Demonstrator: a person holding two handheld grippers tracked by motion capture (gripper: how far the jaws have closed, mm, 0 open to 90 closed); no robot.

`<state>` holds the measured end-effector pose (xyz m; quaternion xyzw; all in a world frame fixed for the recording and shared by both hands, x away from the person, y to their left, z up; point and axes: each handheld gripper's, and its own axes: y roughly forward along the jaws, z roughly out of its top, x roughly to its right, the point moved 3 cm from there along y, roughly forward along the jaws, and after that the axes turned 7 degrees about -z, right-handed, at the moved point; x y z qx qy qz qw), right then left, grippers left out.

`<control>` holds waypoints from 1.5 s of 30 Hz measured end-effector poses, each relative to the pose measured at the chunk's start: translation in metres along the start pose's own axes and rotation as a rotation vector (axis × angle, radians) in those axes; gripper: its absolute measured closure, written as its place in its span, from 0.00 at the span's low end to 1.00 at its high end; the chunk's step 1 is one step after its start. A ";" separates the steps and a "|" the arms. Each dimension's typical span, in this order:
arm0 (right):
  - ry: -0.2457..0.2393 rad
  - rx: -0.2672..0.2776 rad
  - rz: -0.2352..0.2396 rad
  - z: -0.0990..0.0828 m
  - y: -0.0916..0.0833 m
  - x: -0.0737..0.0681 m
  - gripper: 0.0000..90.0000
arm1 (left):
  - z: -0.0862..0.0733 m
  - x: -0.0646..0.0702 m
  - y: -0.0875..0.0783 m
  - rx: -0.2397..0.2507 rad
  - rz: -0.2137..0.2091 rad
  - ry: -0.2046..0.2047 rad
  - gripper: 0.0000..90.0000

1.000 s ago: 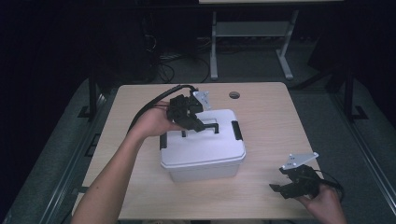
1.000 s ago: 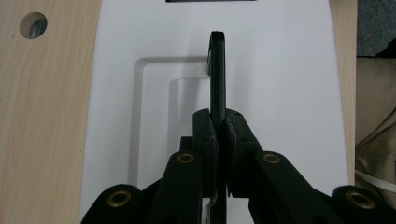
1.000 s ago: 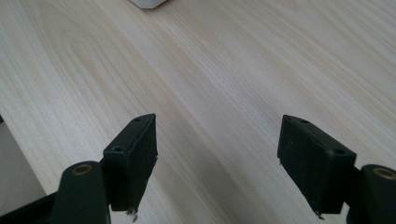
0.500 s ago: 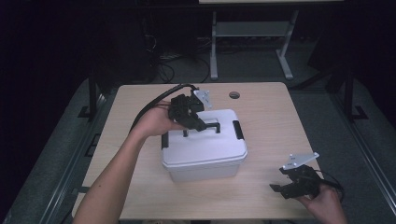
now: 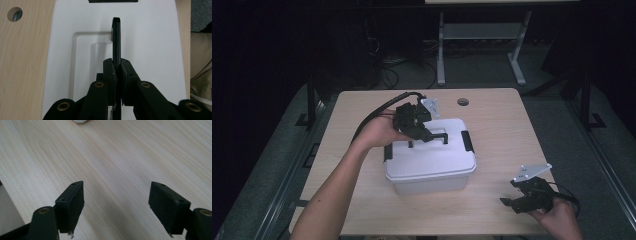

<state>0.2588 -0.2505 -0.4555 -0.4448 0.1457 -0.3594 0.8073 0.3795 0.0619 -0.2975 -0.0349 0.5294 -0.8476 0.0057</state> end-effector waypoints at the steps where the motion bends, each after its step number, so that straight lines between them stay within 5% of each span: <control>1: 0.002 -0.001 0.001 0.000 0.000 0.000 0.31 | 0.000 -0.001 0.001 -0.005 0.001 0.000 0.93; 19: -0.002 -0.009 0.003 -0.001 0.001 0.000 0.31 | -0.006 -0.002 0.006 0.004 -0.022 -0.020 0.92; 36: -0.007 -0.017 0.007 0.001 0.004 0.001 0.31 | -0.009 0.009 0.002 0.040 -0.038 -0.039 0.54; 45: 0.000 -0.019 0.002 0.001 0.004 0.001 0.31 | -0.016 0.013 -0.006 0.058 -0.036 -0.046 0.49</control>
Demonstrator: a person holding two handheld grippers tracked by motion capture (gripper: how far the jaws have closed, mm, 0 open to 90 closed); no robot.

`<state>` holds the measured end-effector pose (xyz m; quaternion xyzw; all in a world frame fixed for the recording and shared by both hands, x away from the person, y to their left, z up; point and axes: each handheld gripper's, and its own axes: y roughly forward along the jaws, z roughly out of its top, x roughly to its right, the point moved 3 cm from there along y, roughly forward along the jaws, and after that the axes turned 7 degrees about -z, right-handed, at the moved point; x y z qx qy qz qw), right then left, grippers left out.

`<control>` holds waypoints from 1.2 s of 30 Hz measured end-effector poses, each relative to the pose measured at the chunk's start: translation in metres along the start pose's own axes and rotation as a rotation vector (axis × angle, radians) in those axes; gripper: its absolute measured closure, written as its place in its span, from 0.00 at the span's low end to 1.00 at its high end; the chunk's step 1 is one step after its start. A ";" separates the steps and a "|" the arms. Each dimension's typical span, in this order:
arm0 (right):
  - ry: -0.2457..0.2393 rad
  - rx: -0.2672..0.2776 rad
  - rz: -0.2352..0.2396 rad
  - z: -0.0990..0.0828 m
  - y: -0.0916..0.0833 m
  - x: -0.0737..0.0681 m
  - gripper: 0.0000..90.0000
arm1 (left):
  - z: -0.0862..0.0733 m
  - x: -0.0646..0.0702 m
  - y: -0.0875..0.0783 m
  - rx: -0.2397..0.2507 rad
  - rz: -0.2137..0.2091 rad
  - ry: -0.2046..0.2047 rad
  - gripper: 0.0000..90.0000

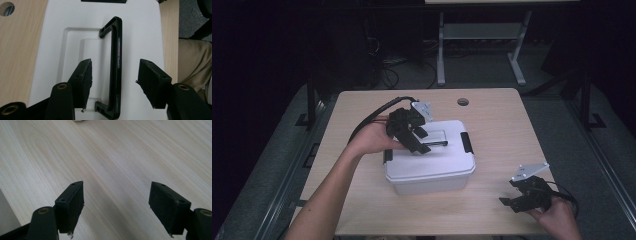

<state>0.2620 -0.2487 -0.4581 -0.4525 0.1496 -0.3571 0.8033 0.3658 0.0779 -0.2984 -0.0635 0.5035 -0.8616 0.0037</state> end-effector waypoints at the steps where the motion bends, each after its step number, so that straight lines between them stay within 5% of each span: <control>1: 0.001 0.000 0.001 0.000 0.000 0.000 0.31 | -0.001 0.000 -0.002 -0.001 0.002 0.001 0.49; 36: 0.004 -0.006 -0.015 0.001 0.000 0.002 0.30 | -0.041 0.007 -0.033 0.023 0.074 -0.076 0.42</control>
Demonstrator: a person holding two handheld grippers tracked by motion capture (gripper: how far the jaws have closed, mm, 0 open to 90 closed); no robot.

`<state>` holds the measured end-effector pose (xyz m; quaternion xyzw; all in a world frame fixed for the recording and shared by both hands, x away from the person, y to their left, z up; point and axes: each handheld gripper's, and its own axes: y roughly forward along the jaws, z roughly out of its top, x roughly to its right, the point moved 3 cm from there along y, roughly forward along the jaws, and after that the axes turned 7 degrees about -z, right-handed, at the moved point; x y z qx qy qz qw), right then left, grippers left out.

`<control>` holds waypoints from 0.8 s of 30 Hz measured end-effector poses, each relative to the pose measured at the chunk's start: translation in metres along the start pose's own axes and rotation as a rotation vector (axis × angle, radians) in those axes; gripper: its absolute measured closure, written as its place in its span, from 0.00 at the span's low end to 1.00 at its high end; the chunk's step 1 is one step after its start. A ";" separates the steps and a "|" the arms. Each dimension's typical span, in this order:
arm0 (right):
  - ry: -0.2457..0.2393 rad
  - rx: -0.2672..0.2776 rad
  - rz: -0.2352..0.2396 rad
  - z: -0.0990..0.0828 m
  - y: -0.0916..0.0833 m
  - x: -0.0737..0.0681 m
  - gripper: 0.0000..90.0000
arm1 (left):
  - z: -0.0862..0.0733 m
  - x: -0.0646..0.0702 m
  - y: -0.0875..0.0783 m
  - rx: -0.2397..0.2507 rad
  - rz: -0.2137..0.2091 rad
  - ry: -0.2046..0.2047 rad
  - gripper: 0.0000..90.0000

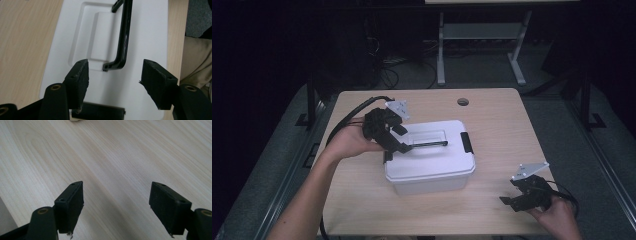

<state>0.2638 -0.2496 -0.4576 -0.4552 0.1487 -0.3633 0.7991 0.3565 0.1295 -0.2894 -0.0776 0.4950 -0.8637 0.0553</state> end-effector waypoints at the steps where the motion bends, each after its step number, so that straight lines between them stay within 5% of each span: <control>1: 0.002 0.001 -0.001 0.000 0.000 0.000 0.30 | -0.001 0.000 -0.001 0.000 0.000 0.004 0.42; 24: -0.009 -0.003 -0.002 0.004 0.002 -0.001 0.30 | -0.040 0.001 -0.023 0.034 0.036 -0.062 0.40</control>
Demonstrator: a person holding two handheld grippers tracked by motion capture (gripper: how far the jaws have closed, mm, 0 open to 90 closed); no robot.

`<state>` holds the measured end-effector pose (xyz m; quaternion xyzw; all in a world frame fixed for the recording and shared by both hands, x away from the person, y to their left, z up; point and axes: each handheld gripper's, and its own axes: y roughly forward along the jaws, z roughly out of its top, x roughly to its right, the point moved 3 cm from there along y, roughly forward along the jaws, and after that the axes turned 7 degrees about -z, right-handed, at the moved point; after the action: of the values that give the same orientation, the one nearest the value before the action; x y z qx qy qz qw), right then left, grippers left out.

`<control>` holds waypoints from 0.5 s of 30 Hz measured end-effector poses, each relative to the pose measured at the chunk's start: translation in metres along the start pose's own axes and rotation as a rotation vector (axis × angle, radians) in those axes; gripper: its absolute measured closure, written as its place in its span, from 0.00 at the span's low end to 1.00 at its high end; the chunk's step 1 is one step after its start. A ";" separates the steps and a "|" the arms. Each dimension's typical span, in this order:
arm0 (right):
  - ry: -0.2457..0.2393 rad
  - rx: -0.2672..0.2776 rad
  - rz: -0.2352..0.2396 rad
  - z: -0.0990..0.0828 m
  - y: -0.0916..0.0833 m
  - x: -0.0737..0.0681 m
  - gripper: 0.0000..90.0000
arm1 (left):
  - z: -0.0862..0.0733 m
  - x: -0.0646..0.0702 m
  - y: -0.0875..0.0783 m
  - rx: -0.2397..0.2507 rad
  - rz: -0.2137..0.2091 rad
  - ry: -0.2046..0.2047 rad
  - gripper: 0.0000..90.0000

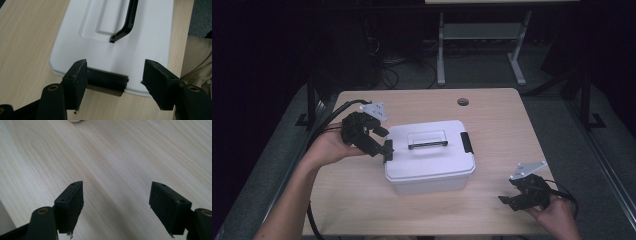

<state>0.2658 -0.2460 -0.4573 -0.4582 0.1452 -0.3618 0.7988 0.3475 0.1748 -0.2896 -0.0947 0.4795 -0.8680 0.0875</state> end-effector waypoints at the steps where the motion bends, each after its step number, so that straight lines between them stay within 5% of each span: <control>1: -0.003 -0.002 0.000 0.000 0.000 0.000 0.30 | -0.002 0.000 0.000 -0.001 0.000 -0.006 0.40; 15: -0.009 -0.007 -0.003 0.001 0.002 -0.001 0.29 | -0.019 0.000 -0.007 0.008 0.011 -0.025 0.39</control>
<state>0.2664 -0.2447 -0.4582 -0.4629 0.1425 -0.3603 0.7973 0.3428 0.1935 -0.2936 -0.1027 0.4753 -0.8682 0.0985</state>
